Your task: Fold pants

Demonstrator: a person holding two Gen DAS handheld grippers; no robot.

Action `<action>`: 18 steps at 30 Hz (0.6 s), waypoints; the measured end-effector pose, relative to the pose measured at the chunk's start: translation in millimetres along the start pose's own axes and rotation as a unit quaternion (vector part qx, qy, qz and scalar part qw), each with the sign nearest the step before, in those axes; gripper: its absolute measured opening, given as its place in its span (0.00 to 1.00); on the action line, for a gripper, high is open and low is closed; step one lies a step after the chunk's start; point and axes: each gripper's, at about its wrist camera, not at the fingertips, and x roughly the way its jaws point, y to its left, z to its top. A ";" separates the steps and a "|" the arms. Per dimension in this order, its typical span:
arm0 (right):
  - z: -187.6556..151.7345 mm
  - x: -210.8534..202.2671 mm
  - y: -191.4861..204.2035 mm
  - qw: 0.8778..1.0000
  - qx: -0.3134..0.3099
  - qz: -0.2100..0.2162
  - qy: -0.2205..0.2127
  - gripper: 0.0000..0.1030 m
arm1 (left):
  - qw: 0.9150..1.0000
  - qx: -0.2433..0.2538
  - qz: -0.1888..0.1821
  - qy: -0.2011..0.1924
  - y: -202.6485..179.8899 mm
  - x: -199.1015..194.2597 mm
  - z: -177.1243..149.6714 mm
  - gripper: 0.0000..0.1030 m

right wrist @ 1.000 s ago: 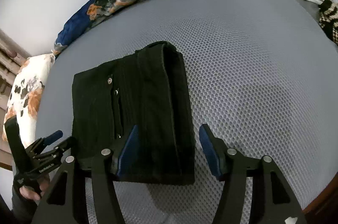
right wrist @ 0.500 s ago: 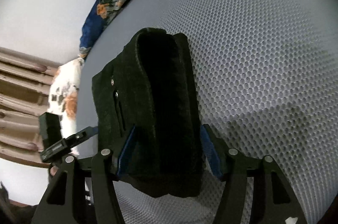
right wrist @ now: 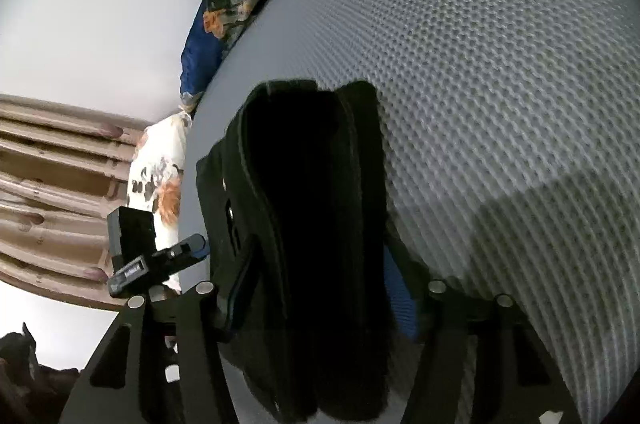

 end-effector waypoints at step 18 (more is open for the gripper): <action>49.1 36.9 84.1 0.998 -0.050 -0.002 -0.027 0.23 | 0.997 0.028 0.054 -0.057 -6.1 -23.0 51.0 0.23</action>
